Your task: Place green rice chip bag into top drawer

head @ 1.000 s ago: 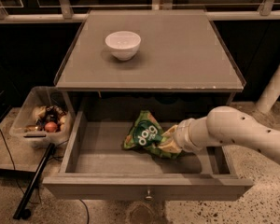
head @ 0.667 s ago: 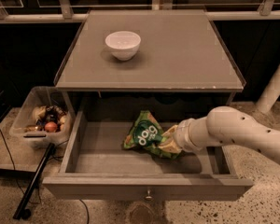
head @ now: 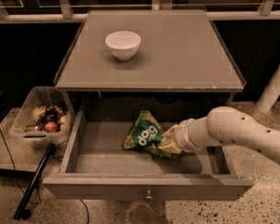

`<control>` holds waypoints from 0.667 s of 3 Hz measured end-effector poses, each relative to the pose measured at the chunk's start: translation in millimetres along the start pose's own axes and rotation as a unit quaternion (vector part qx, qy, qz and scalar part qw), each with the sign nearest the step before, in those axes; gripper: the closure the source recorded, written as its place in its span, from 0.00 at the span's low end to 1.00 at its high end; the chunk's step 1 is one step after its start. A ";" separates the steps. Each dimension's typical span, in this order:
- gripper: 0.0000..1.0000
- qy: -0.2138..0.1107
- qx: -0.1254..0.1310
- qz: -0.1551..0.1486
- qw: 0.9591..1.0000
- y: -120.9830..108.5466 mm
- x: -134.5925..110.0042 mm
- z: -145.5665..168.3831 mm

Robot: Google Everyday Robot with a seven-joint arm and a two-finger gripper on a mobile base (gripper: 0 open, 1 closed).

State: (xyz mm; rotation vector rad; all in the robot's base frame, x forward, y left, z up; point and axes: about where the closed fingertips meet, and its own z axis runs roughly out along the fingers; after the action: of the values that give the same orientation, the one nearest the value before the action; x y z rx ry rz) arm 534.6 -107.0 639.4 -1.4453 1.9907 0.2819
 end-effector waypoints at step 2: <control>0.00 0.000 0.000 0.000 1.000 0.0 0.0 0.0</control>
Offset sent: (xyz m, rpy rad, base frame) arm 0.0000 0.0000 0.0000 0.0000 0.0000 0.0000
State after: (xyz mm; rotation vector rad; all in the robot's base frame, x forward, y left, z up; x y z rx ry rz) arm 534.6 -107.0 639.4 -1.4454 1.9907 0.2820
